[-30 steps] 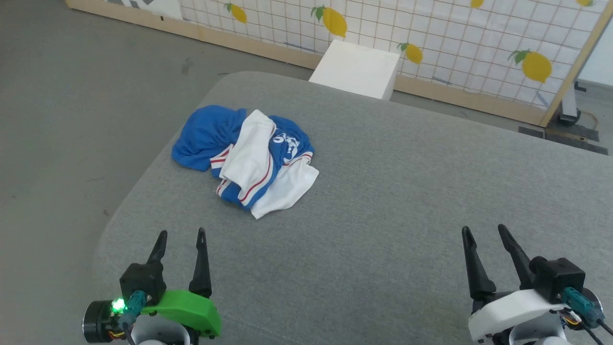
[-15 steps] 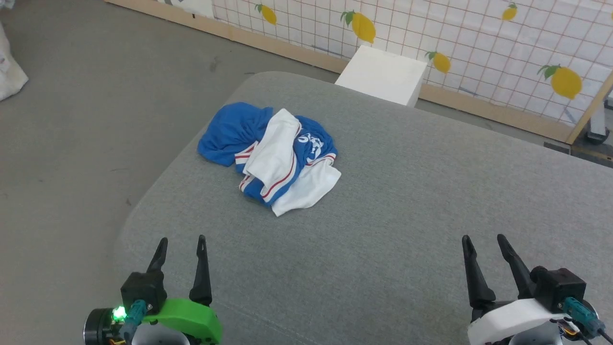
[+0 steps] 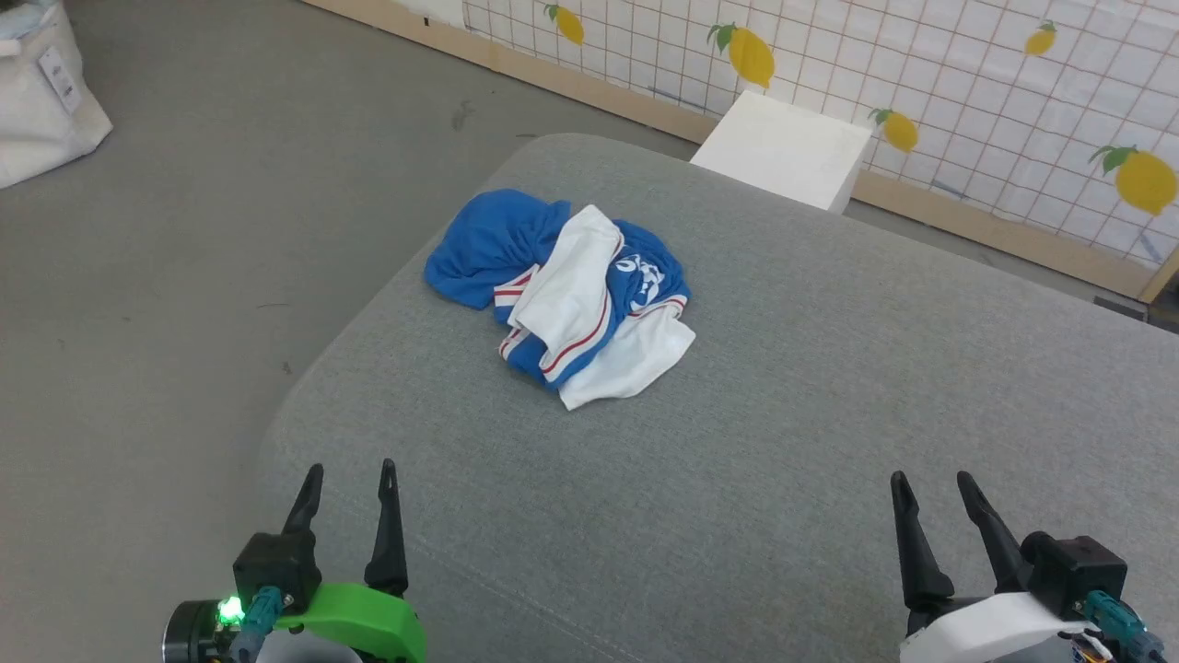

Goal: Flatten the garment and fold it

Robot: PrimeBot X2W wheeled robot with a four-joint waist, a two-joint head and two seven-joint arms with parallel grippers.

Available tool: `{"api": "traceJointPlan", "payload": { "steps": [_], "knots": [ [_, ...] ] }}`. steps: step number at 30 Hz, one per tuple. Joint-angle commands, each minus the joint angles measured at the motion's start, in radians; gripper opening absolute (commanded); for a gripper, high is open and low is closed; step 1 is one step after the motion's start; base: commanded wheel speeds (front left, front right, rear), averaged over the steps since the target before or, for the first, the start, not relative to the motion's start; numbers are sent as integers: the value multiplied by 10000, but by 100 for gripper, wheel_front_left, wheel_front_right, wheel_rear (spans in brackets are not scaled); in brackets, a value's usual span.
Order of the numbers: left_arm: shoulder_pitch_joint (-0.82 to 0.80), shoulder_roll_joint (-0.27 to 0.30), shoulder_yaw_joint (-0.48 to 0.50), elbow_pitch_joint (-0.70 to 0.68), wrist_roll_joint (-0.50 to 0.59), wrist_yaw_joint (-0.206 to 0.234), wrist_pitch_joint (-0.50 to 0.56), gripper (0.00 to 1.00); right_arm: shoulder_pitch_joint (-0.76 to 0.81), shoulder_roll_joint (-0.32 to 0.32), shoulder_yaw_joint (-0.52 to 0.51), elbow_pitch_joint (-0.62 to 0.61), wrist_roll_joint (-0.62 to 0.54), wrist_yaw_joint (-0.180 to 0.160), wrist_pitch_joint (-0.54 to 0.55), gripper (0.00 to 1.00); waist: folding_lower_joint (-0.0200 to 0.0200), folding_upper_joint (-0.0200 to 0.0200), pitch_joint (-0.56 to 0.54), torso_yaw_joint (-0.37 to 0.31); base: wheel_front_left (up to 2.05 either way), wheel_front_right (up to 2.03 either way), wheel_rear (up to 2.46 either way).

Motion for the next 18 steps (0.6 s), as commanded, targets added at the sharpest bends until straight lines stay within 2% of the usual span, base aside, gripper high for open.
{"api": "traceJointPlan", "payload": {
  "steps": [1,13,18],
  "knots": [
    [195,2,11,63,-98,-25,-139,100,86,8,-29,74,135,-13,-108,100,0,0,5,77,0,0,0],
    [74,-5,70,164,-254,-72,-384,100,72,9,-99,245,322,-15,-352,100,0,0,98,341,0,0,0],
    [-633,83,-64,286,-339,-416,-387,100,-93,9,-280,187,204,-15,-354,100,0,0,389,184,0,0,0]
  ]
}}
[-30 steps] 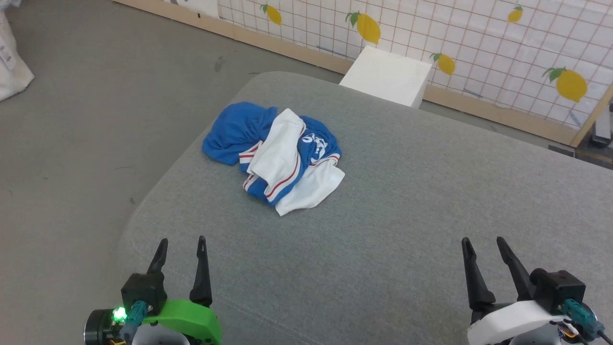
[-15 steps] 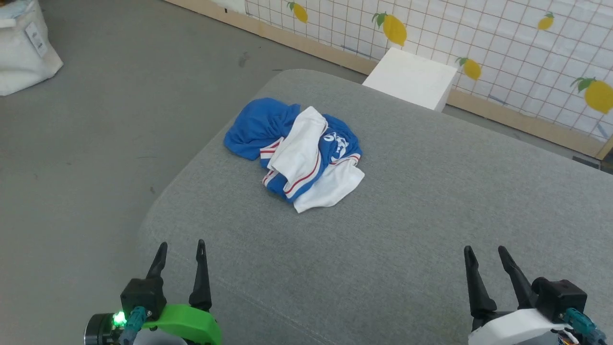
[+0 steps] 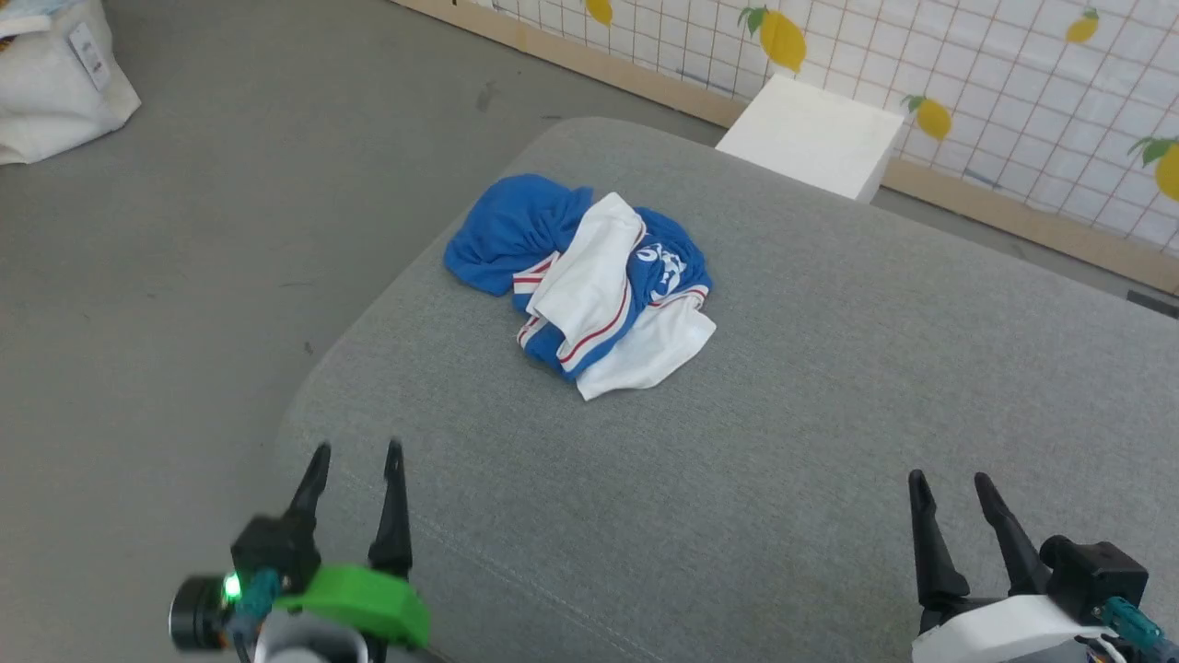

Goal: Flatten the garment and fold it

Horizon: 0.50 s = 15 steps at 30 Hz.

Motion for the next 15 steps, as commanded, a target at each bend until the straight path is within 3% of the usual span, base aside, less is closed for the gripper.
{"api": "traceJointPlan", "payload": {
  "steps": [1,8,15],
  "knots": [
    [-551,95,-23,35,-119,-123,-51,100,-106,3,-72,-22,-71,-15,-57,100,0,0,187,-122,0,0,0],
    [-3437,701,-173,963,-391,-617,103,100,-564,3,-447,-239,-552,-15,-53,100,0,0,1209,-731,0,0,0],
    [-6367,1301,116,2564,-1883,-858,1231,100,-1062,3,-795,-804,-1186,-15,250,100,0,0,2573,-1862,0,0,0]
  ]
}}
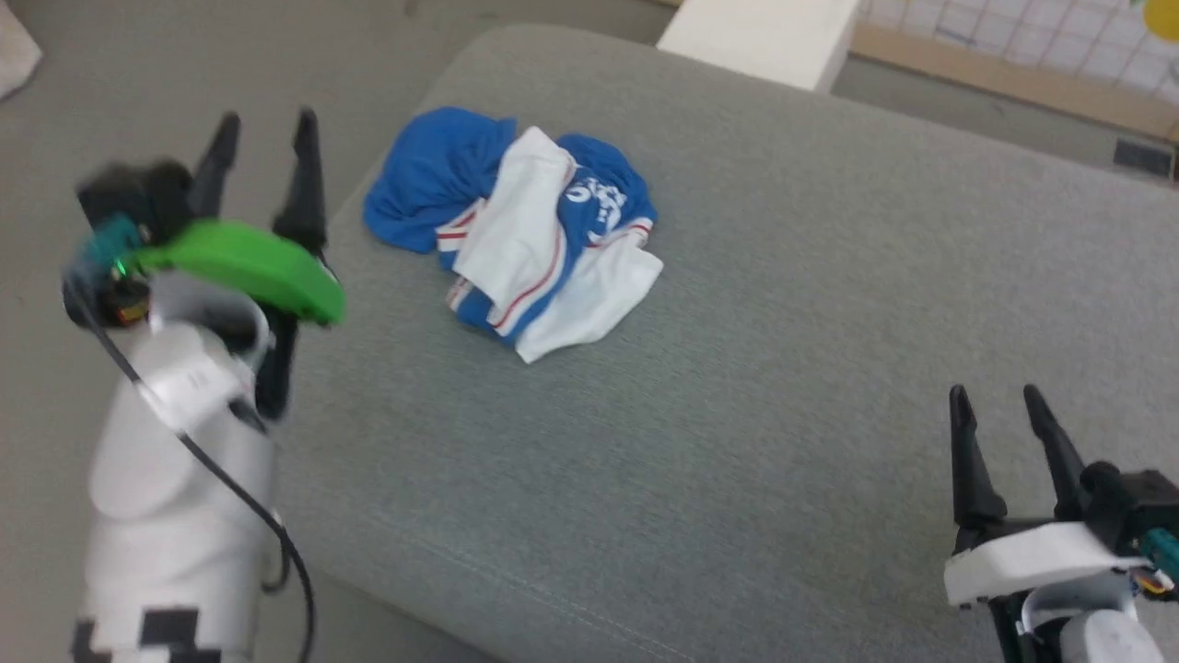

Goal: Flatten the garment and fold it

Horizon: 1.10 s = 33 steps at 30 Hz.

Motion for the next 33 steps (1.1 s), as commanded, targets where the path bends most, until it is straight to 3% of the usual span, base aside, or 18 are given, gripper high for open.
{"api": "traceJointPlan", "payload": {
  "steps": [1,8,12,16,23,24,25,26,27,28,29,33],
  "knots": [
    [-566,140,-60,344,-321,-49,419,100,-185,-4,-92,-162,-146,-15,73,100,0,0,1220,-1162,0,0,0],
    [-2541,527,-877,1980,-2422,-76,3980,100,-228,-4,-456,-761,-450,-15,344,100,0,0,2228,-2091,0,0,0],
    [-2960,814,-1438,2643,-3063,-78,5806,100,-232,-4,-570,-1057,-496,-15,435,100,0,0,2604,-2411,0,0,0],
    [-3095,973,-1704,3326,-3124,-7,6954,100,-242,-4,-639,-1323,-519,-15,506,100,0,0,2883,-2569,0,0,0],
    [-2816,739,-1907,4099,-3186,398,7735,100,-132,-4,-783,-1608,-547,-15,602,100,0,0,3151,-2540,0,0,0],
    [-2768,687,-1902,4145,-3176,478,7608,71,-118,-4,-791,-1621,-547,-15,619,100,0,0,3170,-2505,0,0,0],
    [-2743,683,-1917,4167,-3099,580,7412,16,-114,-4,-794,-1622,-545,-15,630,100,0,0,3171,-2470,0,0,0],
    [-2724,698,-1942,4175,-2963,725,7083,0,-115,-4,-786,-1619,-534,-15,638,100,0,0,3153,-2424,0,0,0],
    [-2715,707,-1936,4188,-2880,845,6807,0,-122,-4,-760,-1616,-524,-15,643,100,0,0,3130,-2396,0,0,0],
    [-2879,749,-1801,4024,-2626,1148,5373,0,-162,-4,-676,-1562,-508,-15,629,100,0,0,2959,-2264,0,0,0],
    [-2974,761,-1748,3935,-2569,1189,4914,0,-173,-4,-645,-1520,-500,-15,618,100,0,0,2877,-2229,0,0,0],
    [-3578,842,-1828,3359,-2226,849,3209,0,-201,-4,-469,-1237,-367,-15,528,100,0,0,2370,-2171,0,0,0]
  ]
}}
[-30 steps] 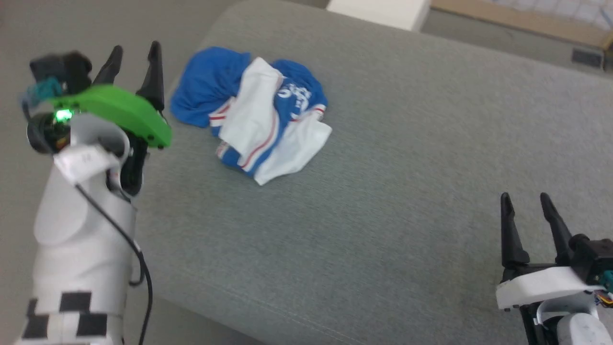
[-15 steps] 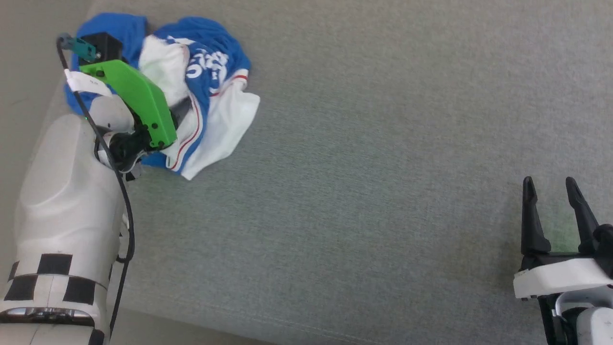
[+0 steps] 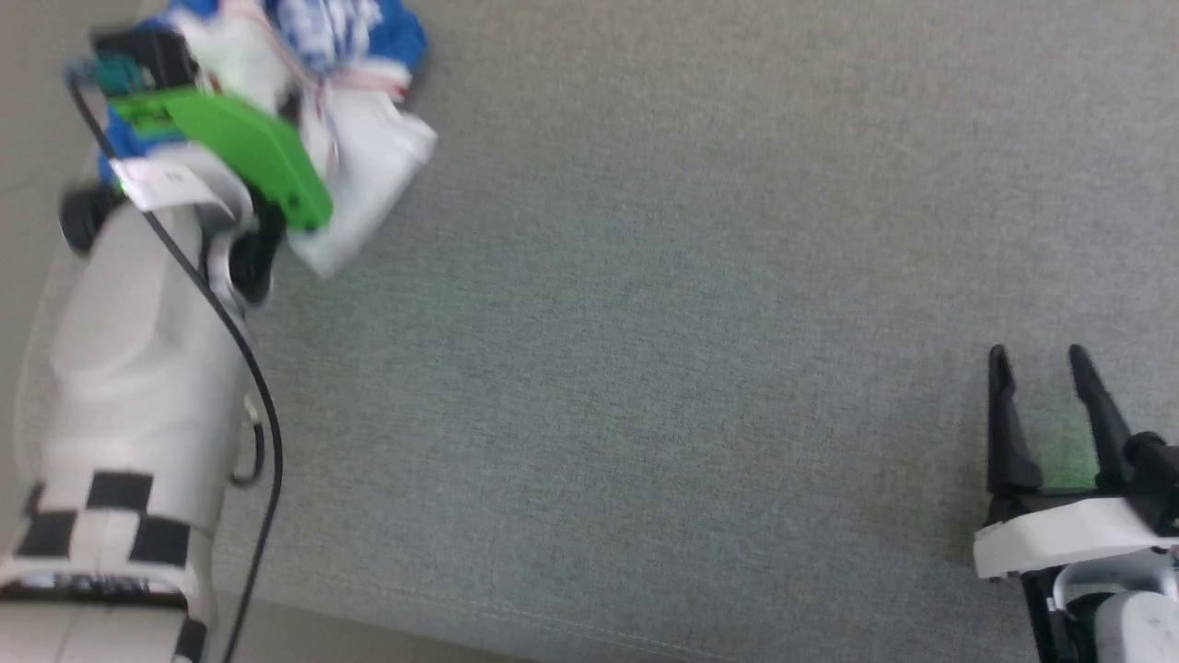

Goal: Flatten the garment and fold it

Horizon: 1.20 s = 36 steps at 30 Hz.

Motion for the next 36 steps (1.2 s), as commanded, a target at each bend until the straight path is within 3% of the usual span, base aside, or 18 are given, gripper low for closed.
{"api": "traceJointPlan", "payload": {
  "steps": [1,6,15,23,34,35,36],
  "knots": [
    [-600,73,-121,-315,218,-184,-471,0,-81,1,87,143,115,-15,-97,100,0,0,-535,71,0,0,0],
    [-1486,-101,-555,-1401,435,-679,-1539,0,-73,1,316,788,470,-15,-376,100,0,0,-1380,-232,0,0,0],
    [-1392,-1295,-1897,-2988,-891,-975,-1180,0,42,1,570,1887,1171,-15,-786,100,0,0,-2456,-1308,0,0,0],
    [1126,-1542,-3763,-2854,-1855,-983,310,0,247,1,396,2373,1433,-15,-862,100,0,0,-3015,-2052,0,0,0],
    [4686,-1486,-5395,-2123,-3143,-714,4241,0,544,1,336,2360,1550,-15,-866,100,0,0,-3358,-2241,0,0,0],
    [4854,-1480,-5329,-2237,-3361,-682,4434,8,568,1,325,2359,1553,-15,-866,100,0,0,-3390,-2218,0,0,0],
    [5000,-1454,-5193,-2442,-3561,-612,4491,87,593,1,315,2356,1561,-15,-867,100,0,0,-3427,-2185,0,0,0]
  ]
}}
